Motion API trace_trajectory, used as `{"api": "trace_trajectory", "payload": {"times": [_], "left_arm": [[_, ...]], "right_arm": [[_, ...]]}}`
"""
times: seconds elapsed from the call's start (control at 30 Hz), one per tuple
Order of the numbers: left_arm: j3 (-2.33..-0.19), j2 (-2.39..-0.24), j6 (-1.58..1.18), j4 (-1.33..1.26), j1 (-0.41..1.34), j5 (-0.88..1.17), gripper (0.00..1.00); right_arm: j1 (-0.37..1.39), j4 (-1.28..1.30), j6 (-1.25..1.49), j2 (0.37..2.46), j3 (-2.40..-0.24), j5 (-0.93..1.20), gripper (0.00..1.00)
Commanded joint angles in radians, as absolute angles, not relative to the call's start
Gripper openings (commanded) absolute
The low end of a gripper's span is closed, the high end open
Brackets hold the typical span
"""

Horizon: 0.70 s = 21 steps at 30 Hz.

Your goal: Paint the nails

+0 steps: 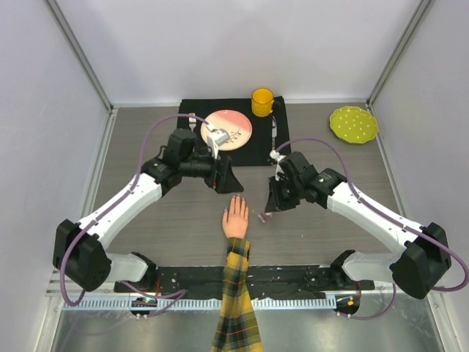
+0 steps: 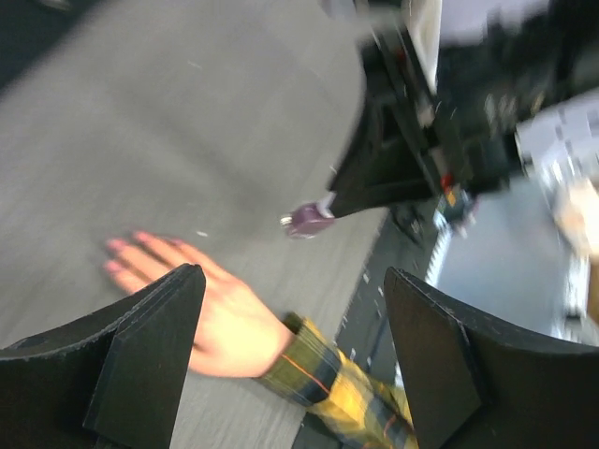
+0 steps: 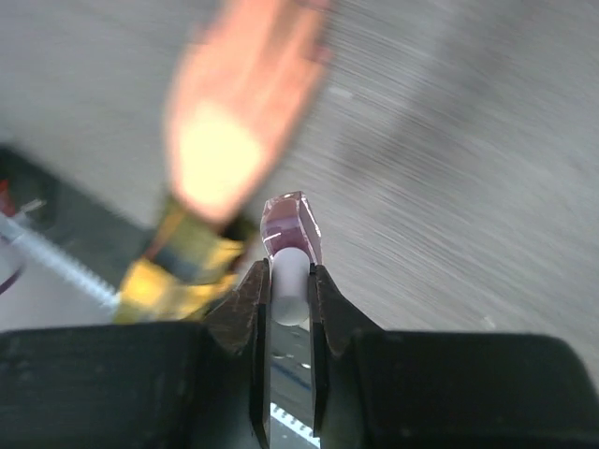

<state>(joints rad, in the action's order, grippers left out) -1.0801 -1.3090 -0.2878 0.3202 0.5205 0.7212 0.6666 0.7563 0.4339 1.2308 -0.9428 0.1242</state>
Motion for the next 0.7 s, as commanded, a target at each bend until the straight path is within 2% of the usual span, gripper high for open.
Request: {"api": "trace_trajectory", "payload": {"times": [0.0,0.1,0.37,0.67], "left_arm": [[-1.007,-1.296,-0.111,0.281,0.639,0.870,0.82],[-0.933,-1.240,-0.045,0.226,0.672,0.752,0.81],[-0.925,-1.276,-0.046,0.187,0.681,0.926,0.80],[-0.908,-1.276,-0.060,0.152,0.726,0.953,0.76]], "right_arm": [[0.672,0.650,0.253,1.215,-1.040,0.489,0.01],[0.673,0.669,0.184,1.200,-1.055,0.572,0.01],[0.675,0.680,0.107,1.129,-1.094,0.696,0.01],[0.676,0.640,0.143,1.111,-1.098,0.703,0.01]]}}
